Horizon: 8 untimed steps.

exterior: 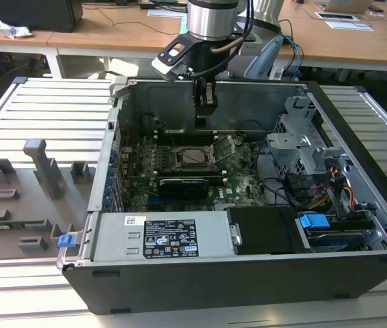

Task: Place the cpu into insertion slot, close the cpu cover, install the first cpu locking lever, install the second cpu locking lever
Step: 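Place the cpu into insertion slot, then close the cpu cover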

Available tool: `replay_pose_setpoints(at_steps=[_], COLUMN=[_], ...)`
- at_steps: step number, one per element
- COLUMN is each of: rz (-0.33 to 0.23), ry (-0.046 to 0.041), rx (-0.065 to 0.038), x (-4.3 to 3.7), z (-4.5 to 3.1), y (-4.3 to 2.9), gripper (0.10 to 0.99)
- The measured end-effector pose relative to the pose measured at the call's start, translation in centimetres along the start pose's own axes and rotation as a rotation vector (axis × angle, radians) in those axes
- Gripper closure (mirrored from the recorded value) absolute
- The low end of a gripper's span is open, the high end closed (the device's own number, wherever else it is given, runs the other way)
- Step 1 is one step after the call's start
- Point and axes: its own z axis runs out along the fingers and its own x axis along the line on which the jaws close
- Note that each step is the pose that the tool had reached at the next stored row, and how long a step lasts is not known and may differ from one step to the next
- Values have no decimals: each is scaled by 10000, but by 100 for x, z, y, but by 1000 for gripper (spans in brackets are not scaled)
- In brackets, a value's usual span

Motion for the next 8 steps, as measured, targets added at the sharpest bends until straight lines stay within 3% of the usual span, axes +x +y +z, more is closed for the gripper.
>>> replay_pose_setpoints(at_steps=[6,8], rz=[0,0], ry=[0,-18], rx=[0,1], x=[0,-6], z=[0,-1], y=[-1,95], gripper=[980,980])
